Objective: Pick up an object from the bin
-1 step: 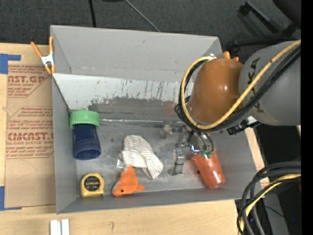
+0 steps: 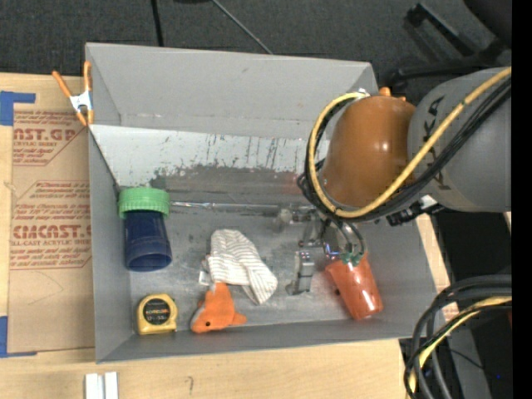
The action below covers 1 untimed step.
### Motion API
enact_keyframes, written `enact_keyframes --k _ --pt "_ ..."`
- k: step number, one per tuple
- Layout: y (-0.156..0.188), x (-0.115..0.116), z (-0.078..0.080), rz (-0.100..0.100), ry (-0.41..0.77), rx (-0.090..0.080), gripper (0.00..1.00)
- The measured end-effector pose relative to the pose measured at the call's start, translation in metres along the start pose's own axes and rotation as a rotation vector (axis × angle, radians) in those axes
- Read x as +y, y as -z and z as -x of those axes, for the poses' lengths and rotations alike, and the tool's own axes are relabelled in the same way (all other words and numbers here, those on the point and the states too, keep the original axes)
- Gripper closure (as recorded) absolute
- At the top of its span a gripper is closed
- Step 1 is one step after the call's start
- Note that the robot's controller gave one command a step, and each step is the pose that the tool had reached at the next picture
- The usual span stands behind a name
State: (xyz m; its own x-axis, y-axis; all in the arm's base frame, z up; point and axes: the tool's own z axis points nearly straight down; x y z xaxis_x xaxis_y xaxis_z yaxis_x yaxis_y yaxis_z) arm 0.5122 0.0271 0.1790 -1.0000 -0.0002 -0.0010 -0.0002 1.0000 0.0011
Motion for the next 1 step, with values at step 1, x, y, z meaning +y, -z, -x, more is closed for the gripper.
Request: enact_keyframes --k 1 --pt "-0.0505 0.0226 0.0079 0.000 -0.086 -0.004 0.00"
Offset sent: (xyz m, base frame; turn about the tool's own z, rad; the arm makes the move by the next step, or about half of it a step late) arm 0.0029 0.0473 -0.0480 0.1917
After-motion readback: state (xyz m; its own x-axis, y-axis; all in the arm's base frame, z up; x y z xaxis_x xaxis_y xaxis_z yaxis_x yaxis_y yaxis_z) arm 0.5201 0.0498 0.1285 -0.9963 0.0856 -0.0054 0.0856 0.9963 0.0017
